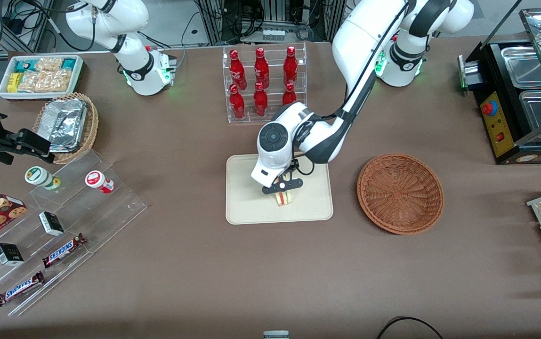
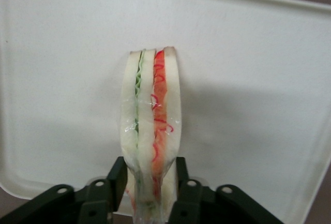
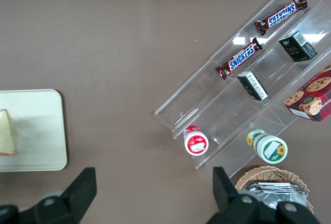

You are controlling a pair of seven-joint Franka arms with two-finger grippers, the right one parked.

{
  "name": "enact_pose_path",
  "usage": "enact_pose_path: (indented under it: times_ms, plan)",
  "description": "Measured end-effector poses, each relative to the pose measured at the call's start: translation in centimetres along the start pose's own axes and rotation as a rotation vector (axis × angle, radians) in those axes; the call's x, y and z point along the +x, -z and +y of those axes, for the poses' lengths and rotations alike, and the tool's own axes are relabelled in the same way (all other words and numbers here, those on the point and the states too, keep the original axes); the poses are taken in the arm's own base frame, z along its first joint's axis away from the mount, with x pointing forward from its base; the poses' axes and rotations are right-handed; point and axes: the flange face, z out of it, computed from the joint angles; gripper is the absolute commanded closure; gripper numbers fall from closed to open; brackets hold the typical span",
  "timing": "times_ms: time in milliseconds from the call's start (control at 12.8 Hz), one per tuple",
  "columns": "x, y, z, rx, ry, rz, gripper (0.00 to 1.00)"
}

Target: Place sandwich from basket to tray

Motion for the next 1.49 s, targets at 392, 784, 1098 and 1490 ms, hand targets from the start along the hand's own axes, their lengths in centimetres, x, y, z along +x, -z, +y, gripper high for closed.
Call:
enact_pose_path:
  times_ms: [392, 784, 1098, 1490]
  plan:
    - [0.2, 8.0, 0.1, 0.019, 0.002, -0.017, 0.00]
    - [1.6, 14.0, -5.4, 0.122, 0.025, -0.093, 0.00]
    - [6.0, 16.2, -11.9, 0.148, 0.003, -0.147, 0.00]
    - [8.9, 18.2, -20.2, 0.167, -0.090, -0.165, 0.00]
